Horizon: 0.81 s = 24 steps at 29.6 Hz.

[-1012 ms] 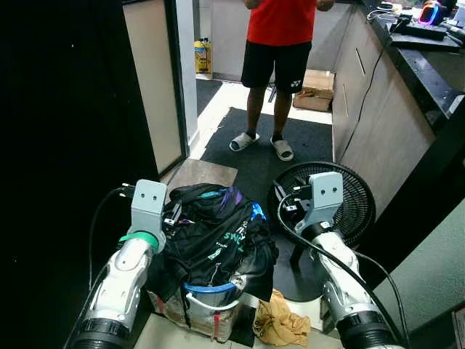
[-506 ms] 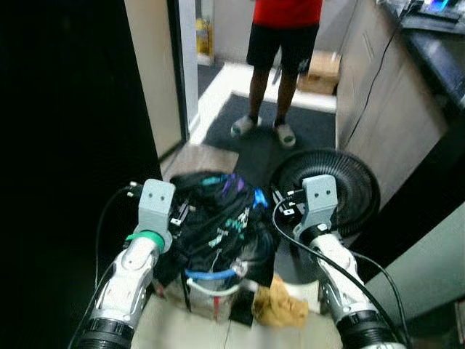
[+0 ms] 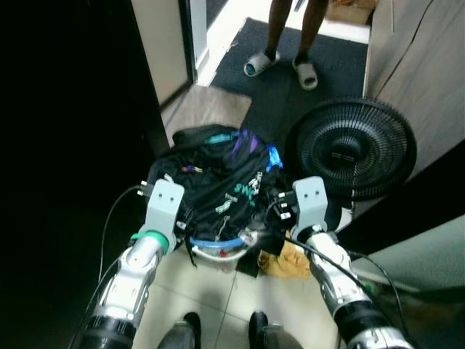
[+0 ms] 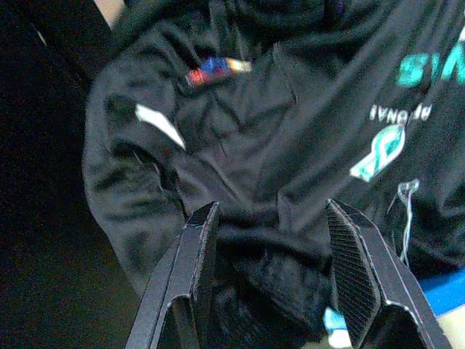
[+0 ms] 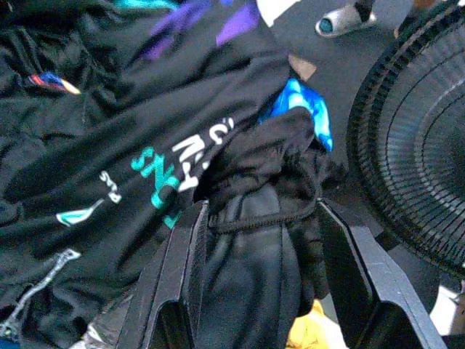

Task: Clothes washing

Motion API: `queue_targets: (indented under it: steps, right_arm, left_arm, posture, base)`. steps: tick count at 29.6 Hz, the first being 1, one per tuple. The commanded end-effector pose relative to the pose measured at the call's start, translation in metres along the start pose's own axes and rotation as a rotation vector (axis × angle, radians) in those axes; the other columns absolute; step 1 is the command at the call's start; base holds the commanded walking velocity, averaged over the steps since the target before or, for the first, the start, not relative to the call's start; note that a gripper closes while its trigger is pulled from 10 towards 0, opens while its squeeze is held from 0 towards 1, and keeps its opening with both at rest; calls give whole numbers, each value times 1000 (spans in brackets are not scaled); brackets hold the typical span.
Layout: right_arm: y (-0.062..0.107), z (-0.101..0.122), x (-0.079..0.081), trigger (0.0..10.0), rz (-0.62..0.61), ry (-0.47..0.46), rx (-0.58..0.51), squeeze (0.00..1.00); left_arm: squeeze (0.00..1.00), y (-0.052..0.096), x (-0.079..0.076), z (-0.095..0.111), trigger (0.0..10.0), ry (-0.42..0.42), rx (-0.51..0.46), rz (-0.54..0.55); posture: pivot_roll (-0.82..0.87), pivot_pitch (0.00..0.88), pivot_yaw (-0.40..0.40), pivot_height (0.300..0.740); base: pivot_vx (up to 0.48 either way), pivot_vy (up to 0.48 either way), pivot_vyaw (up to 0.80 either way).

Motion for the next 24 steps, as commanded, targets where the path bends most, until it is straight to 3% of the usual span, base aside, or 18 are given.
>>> queue_targets:
  steps: [1, 6, 9, 11, 16, 17, 19, 20, 22, 24]
  right_arm:
    - [1, -8, 10, 10000, 41, -19, 26, 0]
    - [-7, -4, 29, 10000, 112, -45, 24, 0]
    - [-13, -2, 62, 10000, 241, -73, 38, 0]
    - [-15, -2, 75, 10000, 286, -79, 45, 0]
    - [-21, -6, 82, 10000, 235, -46, 97, 0]
    - [-25, -8, 75, 10000, 158, -5, 132, 365]
    - [-27, -9, 71, 10000, 126, 13, 147, 365]
    - [-28, -9, 68, 10000, 110, 22, 154, 1000]
    - [-31, -10, 47, 10000, 27, 17, 206, 1000]
    - [-31, -10, 42, 10000, 13, 16, 217, 1000]
  left_arm:
    - [0, 3, -1, -7, 10000, -3, 33, 7]
    - [0, 5, 10, -7, 10000, -6, 41, 40]
    - [0, 10, 17, -5, 10000, -11, 40, 63]
    - [0, 13, 19, -5, 10000, -12, 40, 71]
    - [0, 20, 22, -6, 10000, -15, 49, 89]
    - [0, 25, 24, -8, 10000, -18, 60, 99]
    - [0, 27, 25, -9, 10000, -19, 65, 102]
    - [0, 28, 26, -9, 10000, -20, 68, 104]
    - [0, 35, 28, -13, 10000, -23, 85, 109]
    - [0, 36, 28, -13, 10000, -24, 87, 110]
  posture:
    - [173, 485, 46, 740]
    - [182, 490, 41, 740]
    - [219, 492, 30, 740]
    - [233, 494, 26, 740]
    - [268, 507, 19, 740]
    - [282, 519, 20, 740]
    - [282, 519, 20, 740]
    - [282, 519, 20, 740]
    - [300, 530, 25, 740]
    - [300, 530, 25, 740]
  base:
    - [0, 0, 0]
    - [0, 0, 0]
    - [0, 0, 0]
    - [0, 0, 0]
    - [0, 0, 0]
    - [0, 0, 0]
    - [0, 0, 0]
    - [0, 0, 0]
    - [0, 0, 0]
    - [0, 0, 0]
Point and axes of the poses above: a point about 5 cm out from each wrist's last joint towards the gripper, its own y axis pointing back from the gripper into the wrist, its own z axis along the axis of the wrist's last joint, x = y × z, the point moved 1 cm from there along -y, pointing out of the wrist towards the gripper, and after that the axes turned 7 degrees about -y, right-handed, at the moved point
